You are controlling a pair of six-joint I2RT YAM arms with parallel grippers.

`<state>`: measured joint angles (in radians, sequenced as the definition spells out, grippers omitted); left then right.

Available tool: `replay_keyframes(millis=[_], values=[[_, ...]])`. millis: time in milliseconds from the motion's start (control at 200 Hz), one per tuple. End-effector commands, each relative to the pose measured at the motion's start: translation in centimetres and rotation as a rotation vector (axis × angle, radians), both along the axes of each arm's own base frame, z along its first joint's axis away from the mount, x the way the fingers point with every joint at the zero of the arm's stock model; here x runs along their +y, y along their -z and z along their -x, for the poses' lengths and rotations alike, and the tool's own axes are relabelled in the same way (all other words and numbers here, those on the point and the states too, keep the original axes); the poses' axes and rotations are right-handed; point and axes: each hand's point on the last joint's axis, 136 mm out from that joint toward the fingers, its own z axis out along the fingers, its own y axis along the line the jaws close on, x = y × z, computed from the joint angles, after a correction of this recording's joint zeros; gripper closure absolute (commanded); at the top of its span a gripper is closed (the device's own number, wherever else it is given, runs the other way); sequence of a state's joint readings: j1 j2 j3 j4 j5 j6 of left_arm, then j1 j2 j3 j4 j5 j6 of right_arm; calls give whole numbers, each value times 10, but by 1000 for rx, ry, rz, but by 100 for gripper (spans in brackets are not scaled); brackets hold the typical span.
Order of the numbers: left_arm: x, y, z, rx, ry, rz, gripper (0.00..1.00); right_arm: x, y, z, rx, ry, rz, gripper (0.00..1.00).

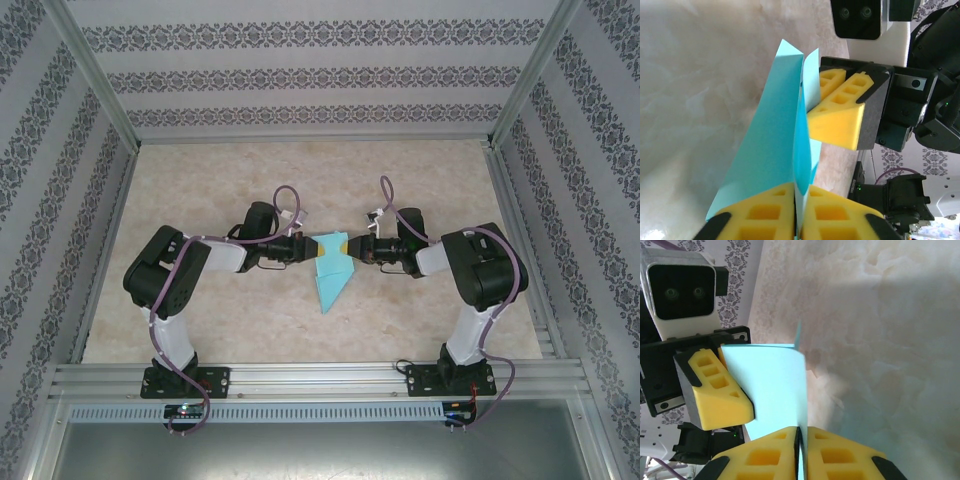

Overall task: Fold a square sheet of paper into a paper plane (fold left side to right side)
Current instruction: Fold the wing for the fifth time at the center of the table.

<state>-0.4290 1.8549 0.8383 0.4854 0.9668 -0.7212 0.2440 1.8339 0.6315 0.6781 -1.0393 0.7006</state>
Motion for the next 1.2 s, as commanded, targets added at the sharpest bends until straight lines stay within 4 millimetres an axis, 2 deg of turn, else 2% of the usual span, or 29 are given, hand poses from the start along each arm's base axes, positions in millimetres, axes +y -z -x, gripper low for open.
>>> replay_keyframes(millis=[0,135,200,305,395,455,525,590,724,814,949,1199], values=[[4,-1,-7,-16,-1,-42,81,-4,-6,2,-44,-2,8,89],[17,-8,-9,-63,-31,-170,56,-9,-1,2,-14,31,62,92],[30,-17,-12,-111,-66,-263,50,-13,1,2,6,58,89,92],[58,-34,-13,-204,-137,-430,32,-15,-4,2,21,98,101,92],[71,-57,-3,-300,-150,-549,29,-16,-6,4,37,119,128,93],[71,-70,7,-357,-135,-620,29,-15,-6,6,60,130,154,93],[64,-81,23,-409,-105,-675,29,-14,-6,7,92,141,185,94],[51,-81,40,-430,-68,-695,30,-12,-6,9,120,152,212,94],[21,-68,74,-444,1,-719,30,-9,-5,10,189,172,257,93],[2,-57,89,-456,34,-755,30,-7,-3,11,242,179,299,93],[-15,-39,100,-446,49,-839,30,0,-3,11,275,177,341,93],[-25,-14,102,-377,4,-911,29,7,-1,8,303,199,354,93]])
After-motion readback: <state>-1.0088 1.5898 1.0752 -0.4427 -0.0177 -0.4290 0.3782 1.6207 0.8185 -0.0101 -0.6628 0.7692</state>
